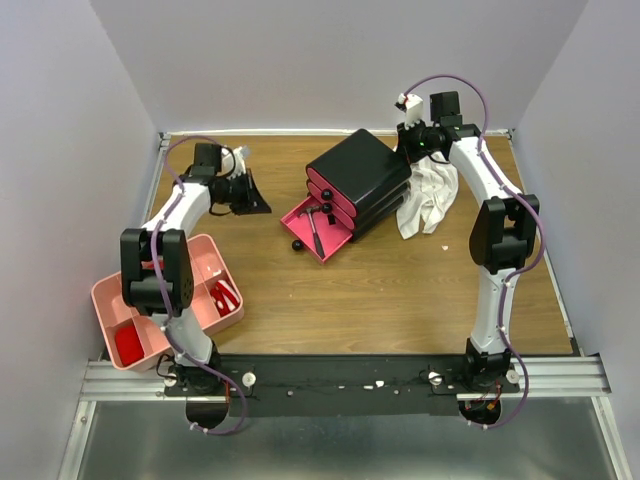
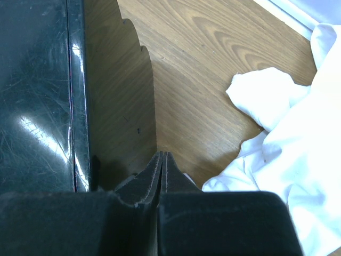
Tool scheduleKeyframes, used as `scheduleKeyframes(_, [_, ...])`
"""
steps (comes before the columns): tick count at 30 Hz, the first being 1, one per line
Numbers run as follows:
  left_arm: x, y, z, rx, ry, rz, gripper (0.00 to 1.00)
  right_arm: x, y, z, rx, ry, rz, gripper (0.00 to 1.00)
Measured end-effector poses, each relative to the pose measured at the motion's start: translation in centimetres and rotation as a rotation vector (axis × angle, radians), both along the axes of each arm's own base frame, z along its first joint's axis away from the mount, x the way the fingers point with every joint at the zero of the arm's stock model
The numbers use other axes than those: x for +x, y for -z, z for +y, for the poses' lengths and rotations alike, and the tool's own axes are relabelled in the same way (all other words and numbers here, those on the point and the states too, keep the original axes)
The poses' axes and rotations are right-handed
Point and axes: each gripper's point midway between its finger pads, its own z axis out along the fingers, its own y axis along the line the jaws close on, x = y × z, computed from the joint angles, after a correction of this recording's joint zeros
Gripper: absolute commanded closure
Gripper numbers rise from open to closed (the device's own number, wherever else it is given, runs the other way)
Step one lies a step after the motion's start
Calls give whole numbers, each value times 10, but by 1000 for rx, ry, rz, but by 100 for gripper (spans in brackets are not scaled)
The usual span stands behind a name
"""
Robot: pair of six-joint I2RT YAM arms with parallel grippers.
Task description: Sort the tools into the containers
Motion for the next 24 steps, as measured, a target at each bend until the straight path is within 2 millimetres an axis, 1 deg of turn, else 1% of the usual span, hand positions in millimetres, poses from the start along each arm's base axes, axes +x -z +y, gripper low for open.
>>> scheduleKeyframes(1, [-5, 5, 6, 12, -9, 14, 100, 0, 0, 0, 0, 0, 0, 92])
scheduleKeyframes(2, [-14, 15, 11, 26, -13, 36, 100, 0, 0, 0, 0, 0, 0, 92])
scheduleKeyframes(3, [-21, 23, 12, 33, -11, 59, 100, 0, 0, 0, 0, 0, 1, 92])
scheduleKeyframes(6, [-50, 54, 7, 56, 9, 153, 100, 0, 0, 0, -1, 0, 6, 92])
scheduleKeyframes(8, [-61, 64, 2, 65, 24, 189, 100, 0, 0, 0, -1, 0, 8, 92])
scheduleKeyframes(9, [-64, 67, -2, 67, 35, 198, 100, 1, 0, 1, -1, -1, 7, 92])
scheduleKeyframes(12, [-61, 70, -12, 70, 63, 191, 100, 1, 0, 3, -1, -5, 3, 92])
scheduleKeyframes(16, [-43, 72, -34, 71, 112, 166, 100, 1, 0, 3, -3, -8, 0, 93])
scheduleKeyframes(17, [-37, 75, -43, 71, 132, 164, 100, 1, 0, 3, -3, -9, -2, 92])
scheduleKeyframes(20, [-27, 81, -57, 64, 163, 157, 100, 1, 0, 3, -4, -11, -4, 92])
scheduleKeyframes(24, [-22, 86, -66, 47, 184, 165, 100, 1, 0, 3, -4, -11, -3, 92])
